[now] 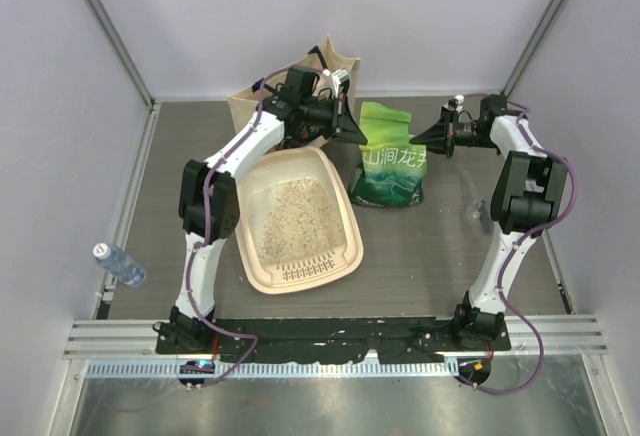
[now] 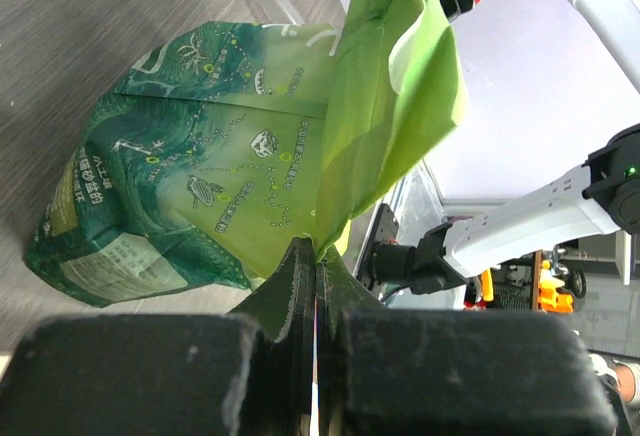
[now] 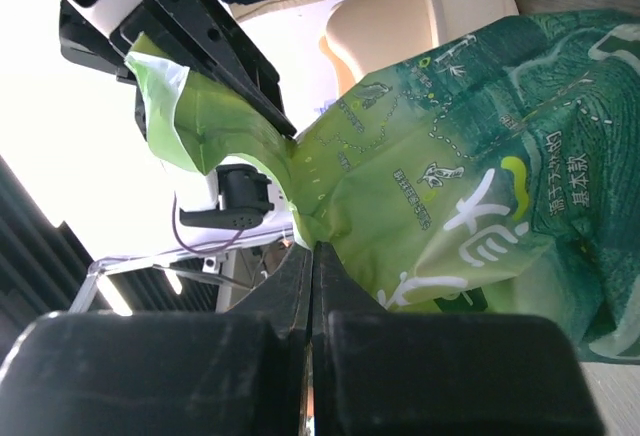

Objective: Fill the litter box with clean litter
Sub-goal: Close the cat litter bag at the center of the board.

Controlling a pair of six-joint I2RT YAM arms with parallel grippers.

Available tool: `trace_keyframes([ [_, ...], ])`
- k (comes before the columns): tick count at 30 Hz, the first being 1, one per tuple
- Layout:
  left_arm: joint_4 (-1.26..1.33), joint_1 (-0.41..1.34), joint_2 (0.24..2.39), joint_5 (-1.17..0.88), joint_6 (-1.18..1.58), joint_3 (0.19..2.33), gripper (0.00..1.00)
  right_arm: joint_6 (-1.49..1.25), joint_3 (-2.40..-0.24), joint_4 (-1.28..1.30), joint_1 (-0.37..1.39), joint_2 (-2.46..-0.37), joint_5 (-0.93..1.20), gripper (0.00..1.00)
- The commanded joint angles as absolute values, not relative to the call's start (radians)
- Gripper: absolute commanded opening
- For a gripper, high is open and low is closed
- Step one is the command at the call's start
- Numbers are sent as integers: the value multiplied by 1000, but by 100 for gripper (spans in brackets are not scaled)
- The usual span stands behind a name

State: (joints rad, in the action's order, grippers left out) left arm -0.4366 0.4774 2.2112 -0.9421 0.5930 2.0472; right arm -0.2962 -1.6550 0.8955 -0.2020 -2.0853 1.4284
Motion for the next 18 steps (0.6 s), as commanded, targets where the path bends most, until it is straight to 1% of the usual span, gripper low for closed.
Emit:
trace_keyframes([
  [1, -555, 405, 2180, -953, 607, 2028, 0, -697, -1677, 551, -348, -2004, 1539, 1],
  [3, -563, 403, 2200, -948, 597, 2066, 0, -745, -1654, 465, -348, -1980, 1539, 1],
  [5, -598, 403, 2221, -893, 522, 2118, 0, -768, -1582, 430, -339, -1922, 1539, 1],
  [6, -612, 403, 2252, -829, 490, 2182, 0, -875, -1541, 319, -333, -1899, 1539, 1],
  [7, -626, 402, 2263, -787, 454, 2218, 11, -946, -1451, 226, -331, -1878, 1539, 1],
  [8, -600, 402, 2270, -773, 445, 2244, 19, -1001, -1416, 115, -331, -1852, 1539, 1],
  [9, -580, 402, 2269, -788, 419, 2262, 36, -999, -1402, 117, -333, -1847, 1539, 1],
  [10, -569, 405, 2257, -782, 394, 2267, 46, -990, -1390, 132, -339, -1848, 1539, 1],
  [11, -543, 406, 2246, -770, 390, 2261, 52, -980, -1390, 179, -342, -1855, 1537, 1],
  [12, -528, 407, 2234, -761, 384, 2250, 63, -970, -1394, 202, -345, -1868, 1537, 1],
  [14, -515, 410, 2185, -733, 320, 2224, 70, -928, -1422, 268, -350, -1885, 1539, 1],
  [16, -490, 419, 2099, -759, 247, 2192, 70, -910, -1457, 276, -348, -1891, 1539, 1],
  [17, -432, 429, 2054, -775, 198, 2136, 71, -911, -1468, 276, -348, -1891, 1539, 1],
  [18, -423, 449, 2016, -785, 8, 2111, 76, -913, -1477, 276, -348, -1891, 1537, 1],
])
